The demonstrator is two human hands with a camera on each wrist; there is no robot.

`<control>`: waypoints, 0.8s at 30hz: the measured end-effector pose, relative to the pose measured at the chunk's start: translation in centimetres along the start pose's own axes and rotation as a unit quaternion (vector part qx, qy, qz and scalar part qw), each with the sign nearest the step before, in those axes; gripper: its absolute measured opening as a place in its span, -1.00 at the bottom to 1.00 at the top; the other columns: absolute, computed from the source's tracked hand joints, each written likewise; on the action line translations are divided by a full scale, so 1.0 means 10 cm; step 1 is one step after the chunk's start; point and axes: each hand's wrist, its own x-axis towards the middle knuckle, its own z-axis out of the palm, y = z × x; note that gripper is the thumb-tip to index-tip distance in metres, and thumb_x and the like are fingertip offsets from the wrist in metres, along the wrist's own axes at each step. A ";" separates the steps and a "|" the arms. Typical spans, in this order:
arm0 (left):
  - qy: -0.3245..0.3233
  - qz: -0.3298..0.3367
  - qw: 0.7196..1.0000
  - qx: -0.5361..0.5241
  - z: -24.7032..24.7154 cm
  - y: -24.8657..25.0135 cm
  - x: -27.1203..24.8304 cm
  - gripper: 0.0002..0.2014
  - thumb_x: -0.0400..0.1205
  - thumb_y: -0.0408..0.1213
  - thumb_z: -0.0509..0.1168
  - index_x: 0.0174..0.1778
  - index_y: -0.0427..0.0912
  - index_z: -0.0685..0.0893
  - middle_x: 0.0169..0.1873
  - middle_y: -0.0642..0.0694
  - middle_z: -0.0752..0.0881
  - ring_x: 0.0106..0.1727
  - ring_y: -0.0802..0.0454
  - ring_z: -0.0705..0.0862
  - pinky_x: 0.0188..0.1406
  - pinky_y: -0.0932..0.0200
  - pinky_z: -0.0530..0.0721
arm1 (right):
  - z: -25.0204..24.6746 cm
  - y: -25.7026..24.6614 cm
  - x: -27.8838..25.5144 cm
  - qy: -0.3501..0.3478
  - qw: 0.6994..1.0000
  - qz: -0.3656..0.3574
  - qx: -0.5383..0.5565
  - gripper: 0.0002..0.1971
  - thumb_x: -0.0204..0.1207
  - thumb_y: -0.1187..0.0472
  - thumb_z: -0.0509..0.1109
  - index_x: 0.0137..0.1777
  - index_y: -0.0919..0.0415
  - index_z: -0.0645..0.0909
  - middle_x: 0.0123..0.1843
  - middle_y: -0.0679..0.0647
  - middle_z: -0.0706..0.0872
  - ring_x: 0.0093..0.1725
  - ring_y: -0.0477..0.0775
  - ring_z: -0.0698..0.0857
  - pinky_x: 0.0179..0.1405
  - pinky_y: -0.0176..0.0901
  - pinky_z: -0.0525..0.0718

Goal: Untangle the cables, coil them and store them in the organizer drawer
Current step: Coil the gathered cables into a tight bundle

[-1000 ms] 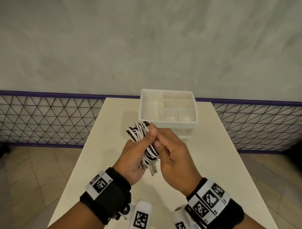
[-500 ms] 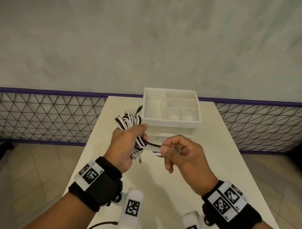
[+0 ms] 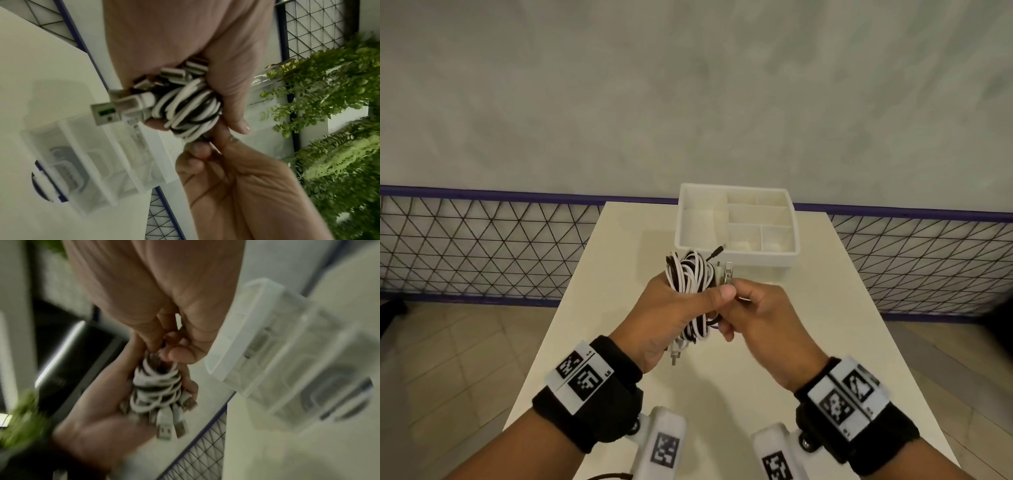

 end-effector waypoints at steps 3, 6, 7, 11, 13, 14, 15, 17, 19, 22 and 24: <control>0.057 -0.007 0.998 -0.016 0.04 -0.06 0.02 -0.49 0.37 -0.17 0.66 0.08 -0.45 0.70 -0.08 -0.45 0.81 -0.12 -0.33 0.79 -0.12 -0.16 0.77 | 0.12 -0.01 -0.05 -0.030 0.985 -0.041 -0.163 -0.78 0.73 0.34 0.18 -0.08 0.08 0.57 -0.03 0.04 0.53 -0.12 -0.07 0.58 -0.07 -0.27 0.61; 0.078 -0.034 0.996 -0.037 0.07 -0.13 0.03 -0.56 0.43 -0.21 0.63 0.09 -0.41 0.72 -0.07 -0.42 0.81 -0.07 -0.23 0.82 -0.07 -0.19 0.78 | 0.13 -0.02 -0.04 -0.081 0.979 -0.019 -0.186 -0.83 0.68 0.38 0.13 0.08 0.18 0.54 0.11 -0.10 0.40 0.09 -0.15 0.52 0.15 -0.34 0.57; 0.090 -0.044 0.994 -0.051 0.07 -0.15 0.03 -0.64 0.47 -0.25 0.59 0.06 -0.40 0.73 -0.14 -0.35 0.81 -0.13 -0.17 0.81 -0.19 -0.06 0.79 | 0.14 -0.02 -0.04 -0.100 0.977 -0.011 -0.187 -0.81 0.65 0.38 0.14 0.12 0.15 0.53 0.09 -0.21 0.36 0.15 -0.14 0.51 0.17 -0.36 0.57; 0.119 -0.087 0.983 -0.112 0.06 -0.21 0.02 -0.85 0.54 -0.33 0.51 -0.04 -0.31 0.76 -0.31 -0.21 0.74 -0.28 -0.11 0.76 -0.53 0.16 0.63 | 0.12 -0.07 -0.07 -0.138 0.975 -0.001 -0.173 -0.65 0.49 0.24 0.26 0.26 -0.03 0.57 0.27 -0.29 0.27 0.27 -0.19 0.53 0.23 -0.34 0.60; 0.127 -0.096 0.979 -0.127 0.04 -0.25 0.02 -0.75 0.53 -0.31 0.50 0.05 -0.37 0.75 -0.21 -0.30 0.72 -0.17 -0.21 0.75 -0.48 0.13 0.63 | 0.10 -0.08 -0.07 -0.155 0.975 0.016 -0.159 -0.51 0.40 0.15 0.31 0.37 -0.11 0.56 0.44 -0.28 0.22 0.28 -0.31 0.53 0.36 -0.17 0.61; 0.132 -0.094 0.978 -0.132 0.04 -0.26 0.03 -0.74 0.54 -0.30 0.50 0.07 -0.39 0.74 -0.19 -0.31 0.71 -0.15 -0.22 0.75 -0.43 0.10 0.66 | 0.10 -0.09 -0.07 -0.164 0.976 0.022 -0.142 -0.44 0.39 0.15 0.34 0.44 -0.14 0.51 0.50 -0.26 0.22 0.33 -0.31 0.51 0.41 -0.11 0.60; 0.136 -0.089 0.977 -0.138 0.05 -0.26 0.04 -0.74 0.55 -0.30 0.49 0.06 -0.39 0.74 -0.20 -0.29 0.72 -0.17 -0.19 0.76 -0.39 0.09 0.69 | 0.12 -0.08 -0.07 -0.169 0.977 0.021 -0.125 -0.38 0.41 0.18 0.36 0.50 -0.18 0.45 0.54 -0.23 0.24 0.38 -0.29 0.50 0.43 -0.07 0.59; 0.139 -0.082 0.975 -0.154 0.09 -0.26 0.06 -0.76 0.56 -0.28 0.49 0.05 -0.36 0.74 -0.23 -0.25 0.74 -0.20 -0.14 0.78 -0.35 0.09 0.72 | 0.18 -0.06 -0.06 -0.154 0.983 0.001 -0.104 -0.31 0.45 0.25 0.38 0.57 -0.23 0.36 0.51 -0.22 0.37 0.43 -0.26 0.51 0.44 -0.10 0.56; 0.137 -0.070 0.975 -0.158 0.13 -0.25 0.08 -0.66 0.56 -0.25 0.50 0.14 -0.42 0.70 -0.16 -0.28 0.75 -0.11 -0.17 0.81 -0.25 0.04 0.76 | 0.21 -0.03 -0.02 -0.139 0.989 0.007 -0.049 -0.25 0.45 0.36 0.42 0.58 -0.19 0.31 0.37 -0.20 0.59 0.37 -0.26 0.60 0.31 -0.20 0.61; 0.100 -0.071 0.981 -0.150 0.15 -0.29 0.06 -0.52 0.54 -0.18 0.53 0.27 -0.39 0.61 -0.06 -0.31 0.72 0.03 -0.23 0.81 -0.07 -0.07 0.77 | 0.18 -0.02 0.04 -0.159 0.986 0.052 0.002 -0.35 0.43 0.53 0.40 0.46 0.01 0.44 -0.06 -0.19 0.72 0.00 -0.26 0.72 -0.12 -0.35 0.65; 0.079 -0.092 0.981 -0.154 0.13 -0.34 0.05 -0.44 0.50 -0.10 0.54 0.33 -0.32 0.60 0.01 -0.30 0.74 0.13 -0.24 0.80 0.00 -0.10 0.78 | 0.19 -0.01 0.05 -0.156 0.986 0.042 -0.039 -0.47 0.42 0.50 0.37 0.35 0.06 0.48 -0.14 -0.17 0.70 -0.10 -0.24 0.72 -0.21 -0.29 0.64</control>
